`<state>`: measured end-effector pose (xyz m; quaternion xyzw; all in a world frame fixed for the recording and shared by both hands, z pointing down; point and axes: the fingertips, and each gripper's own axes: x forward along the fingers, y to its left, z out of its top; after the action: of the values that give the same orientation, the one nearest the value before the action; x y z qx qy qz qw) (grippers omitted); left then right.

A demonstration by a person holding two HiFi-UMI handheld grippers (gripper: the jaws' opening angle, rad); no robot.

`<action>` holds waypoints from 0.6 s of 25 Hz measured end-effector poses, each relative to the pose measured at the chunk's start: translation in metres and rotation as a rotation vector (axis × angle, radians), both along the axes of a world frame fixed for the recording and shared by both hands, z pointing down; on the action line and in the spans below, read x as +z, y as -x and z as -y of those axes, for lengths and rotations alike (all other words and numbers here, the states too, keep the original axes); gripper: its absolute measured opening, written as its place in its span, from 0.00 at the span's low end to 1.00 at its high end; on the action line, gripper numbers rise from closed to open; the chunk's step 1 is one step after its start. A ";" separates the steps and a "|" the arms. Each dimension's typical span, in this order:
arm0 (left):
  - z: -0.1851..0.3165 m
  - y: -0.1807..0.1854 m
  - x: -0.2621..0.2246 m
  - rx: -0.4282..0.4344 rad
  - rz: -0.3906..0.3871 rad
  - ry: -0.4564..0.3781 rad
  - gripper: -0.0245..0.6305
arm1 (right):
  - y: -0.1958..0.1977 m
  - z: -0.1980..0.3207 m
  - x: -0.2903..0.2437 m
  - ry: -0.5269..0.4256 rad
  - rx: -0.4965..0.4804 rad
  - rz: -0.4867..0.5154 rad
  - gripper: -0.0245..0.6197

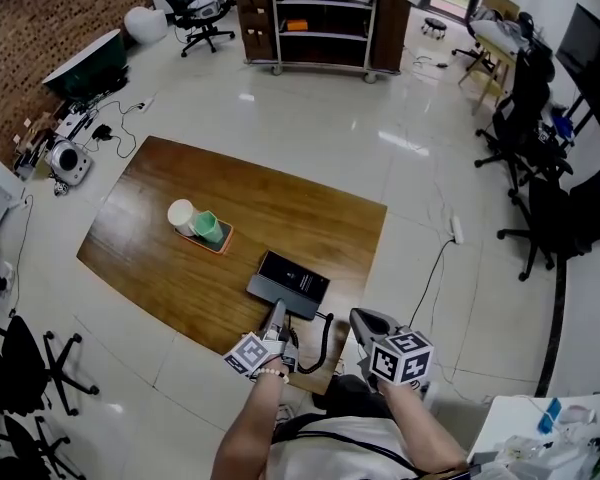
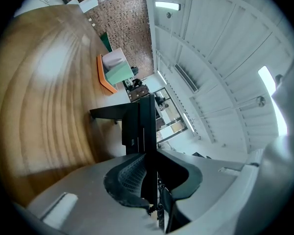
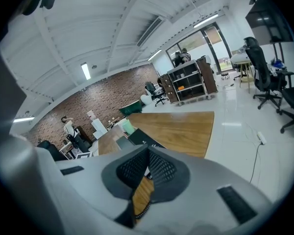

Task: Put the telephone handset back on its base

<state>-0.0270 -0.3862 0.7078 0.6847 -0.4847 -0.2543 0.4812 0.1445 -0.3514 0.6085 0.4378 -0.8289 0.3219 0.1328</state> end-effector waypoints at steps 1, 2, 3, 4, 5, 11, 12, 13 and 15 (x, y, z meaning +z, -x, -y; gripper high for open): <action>0.000 -0.002 0.000 0.007 0.004 -0.003 0.14 | 0.000 0.001 0.001 0.002 -0.002 0.001 0.06; 0.001 -0.003 0.001 0.013 0.010 -0.007 0.14 | 0.000 0.002 0.001 0.005 -0.003 0.002 0.06; 0.001 -0.004 0.002 0.017 0.017 -0.008 0.14 | 0.000 0.003 0.002 0.007 -0.003 0.003 0.06; 0.001 -0.004 0.003 0.018 0.022 -0.008 0.14 | 0.000 0.004 0.002 0.009 -0.004 0.004 0.06; 0.001 -0.004 0.004 0.018 0.025 -0.008 0.14 | 0.000 0.005 0.003 0.010 -0.005 0.005 0.06; 0.001 -0.008 0.008 0.017 0.021 -0.008 0.14 | 0.002 0.005 0.007 0.017 -0.011 0.004 0.06; 0.002 -0.007 0.010 0.006 0.015 -0.002 0.14 | 0.002 0.005 0.007 0.018 -0.012 0.004 0.06; 0.001 -0.007 0.012 -0.003 0.009 0.001 0.14 | 0.003 0.005 0.007 0.019 -0.012 0.005 0.06; 0.001 -0.006 0.015 -0.009 0.006 0.001 0.14 | 0.003 0.004 0.008 0.020 -0.016 0.004 0.06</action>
<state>-0.0206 -0.3872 0.7230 0.6830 -0.4893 -0.2541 0.4790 0.1413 -0.3554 0.6167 0.4293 -0.8293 0.3300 0.1381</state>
